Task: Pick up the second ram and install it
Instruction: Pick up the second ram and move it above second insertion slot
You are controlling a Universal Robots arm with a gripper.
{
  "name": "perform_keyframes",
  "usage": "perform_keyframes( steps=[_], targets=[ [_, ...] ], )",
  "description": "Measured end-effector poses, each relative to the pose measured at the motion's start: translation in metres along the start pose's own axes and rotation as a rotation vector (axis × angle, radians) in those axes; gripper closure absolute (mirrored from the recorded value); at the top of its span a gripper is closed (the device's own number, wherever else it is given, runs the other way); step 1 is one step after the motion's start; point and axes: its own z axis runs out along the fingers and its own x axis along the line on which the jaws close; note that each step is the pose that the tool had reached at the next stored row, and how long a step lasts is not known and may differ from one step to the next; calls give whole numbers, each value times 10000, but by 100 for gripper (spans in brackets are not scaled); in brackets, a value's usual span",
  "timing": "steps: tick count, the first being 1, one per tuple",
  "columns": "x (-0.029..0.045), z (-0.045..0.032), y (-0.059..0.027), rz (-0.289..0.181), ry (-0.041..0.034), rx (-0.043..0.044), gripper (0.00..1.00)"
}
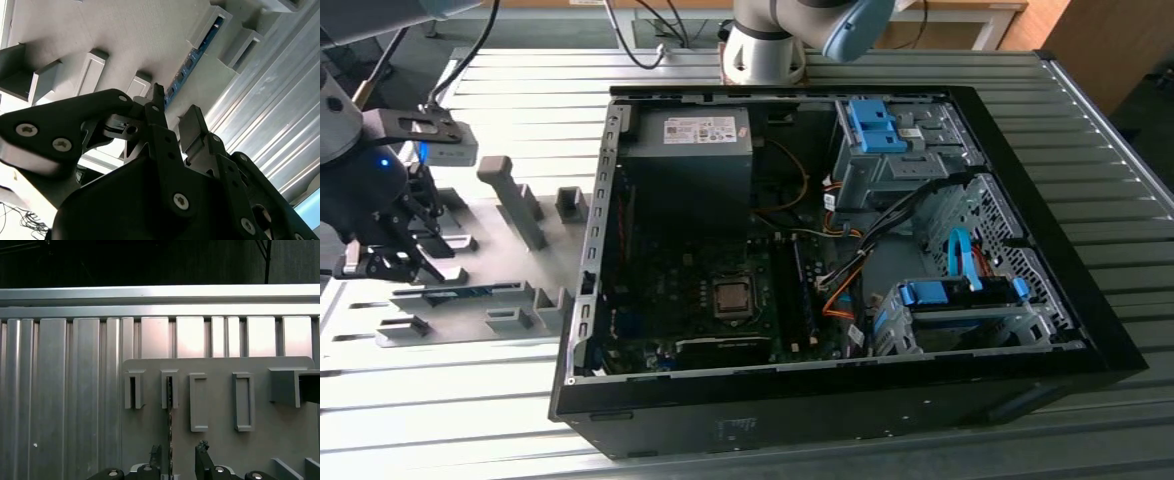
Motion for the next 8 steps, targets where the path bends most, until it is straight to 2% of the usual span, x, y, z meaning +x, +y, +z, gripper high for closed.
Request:
perform_keyframes(
  steps=[8],
  targets=[
    [2, 59, 0, -1, 2, -3, 60]
  ],
)
